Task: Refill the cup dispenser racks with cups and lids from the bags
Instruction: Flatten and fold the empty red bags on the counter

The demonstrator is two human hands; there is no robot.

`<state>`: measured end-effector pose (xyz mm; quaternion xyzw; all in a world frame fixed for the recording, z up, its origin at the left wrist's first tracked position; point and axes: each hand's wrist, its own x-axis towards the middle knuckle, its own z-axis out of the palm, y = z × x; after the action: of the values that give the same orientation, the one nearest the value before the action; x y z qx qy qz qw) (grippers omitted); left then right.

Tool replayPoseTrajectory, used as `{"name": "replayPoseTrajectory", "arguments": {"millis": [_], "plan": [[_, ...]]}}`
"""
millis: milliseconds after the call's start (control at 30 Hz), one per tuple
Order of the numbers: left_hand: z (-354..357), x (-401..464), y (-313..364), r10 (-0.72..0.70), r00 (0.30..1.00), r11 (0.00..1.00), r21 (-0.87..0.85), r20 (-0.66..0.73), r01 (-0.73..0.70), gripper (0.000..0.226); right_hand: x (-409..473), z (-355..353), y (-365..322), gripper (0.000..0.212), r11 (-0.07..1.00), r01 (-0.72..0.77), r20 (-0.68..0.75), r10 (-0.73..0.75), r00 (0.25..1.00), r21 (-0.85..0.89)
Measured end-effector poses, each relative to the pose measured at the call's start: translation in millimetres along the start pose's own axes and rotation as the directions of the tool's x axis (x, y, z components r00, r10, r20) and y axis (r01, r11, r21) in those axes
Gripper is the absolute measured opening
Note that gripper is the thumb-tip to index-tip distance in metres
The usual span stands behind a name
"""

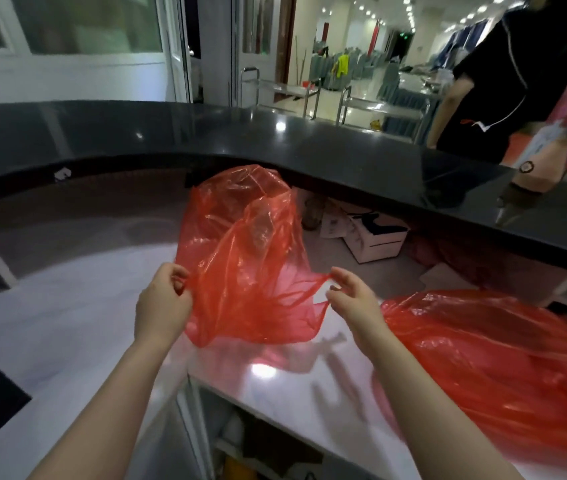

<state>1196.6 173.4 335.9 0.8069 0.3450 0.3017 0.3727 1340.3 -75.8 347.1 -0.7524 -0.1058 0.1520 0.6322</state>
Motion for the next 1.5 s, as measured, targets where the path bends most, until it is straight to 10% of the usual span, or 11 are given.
{"name": "replayPoseTrajectory", "arguments": {"millis": [233, 400, 500, 800, 1067, 1267, 1400, 1500], "plan": [[17, -15, 59, -0.089, 0.995, 0.978, -0.196, -0.053, 0.077, 0.026, -7, -29, -10, 0.080, 0.714, 0.337, 0.429, -0.057, 0.902, -0.613], [12, -48, 71, -0.114, 0.989, 0.958, -0.272, -0.097, 0.084, 0.027, -14, -37, 4, 0.081, 0.847, 0.313, 0.591, 0.001, 0.807, -0.429], [1, -69, 51, -0.199, 0.971, 0.950, -0.270, -0.133, 0.158, 0.021, -14, -32, 13, 0.059, 0.732, 0.459, 0.645, -0.036, 0.763, -0.503], [-58, -97, -23, -0.387, 0.886, 0.921, -0.052, -0.255, 0.387, 0.022, 17, -53, 17, 0.053, 0.924, 0.144, 0.212, -0.070, 0.975, -0.355], [-68, -109, -35, -0.244, 0.946, 0.834, 0.451, -0.214, 0.318, 0.040, 20, -59, 14, 0.054, 0.813, 0.277, 0.136, -0.241, 0.961, -0.512], [-49, -136, -27, -0.144, 0.981, 0.863, 0.468, -0.131, 0.189, 0.034, -20, -48, 22, 0.080, 0.515, 0.364, 0.132, -0.431, 0.892, -0.776], [-37, -151, -17, -0.150, 0.983, 0.937, 0.302, -0.109, 0.177, 0.021, -48, -12, 29, 0.073, 0.264, 0.645, 0.387, -0.619, 0.684, -0.717], [-30, -158, -9, -0.114, 0.992, 0.966, 0.225, -0.059, 0.125, 0.025, -59, 19, 34, 0.080, 0.196, 0.704, 0.530, -0.531, 0.661, -0.682]]}}
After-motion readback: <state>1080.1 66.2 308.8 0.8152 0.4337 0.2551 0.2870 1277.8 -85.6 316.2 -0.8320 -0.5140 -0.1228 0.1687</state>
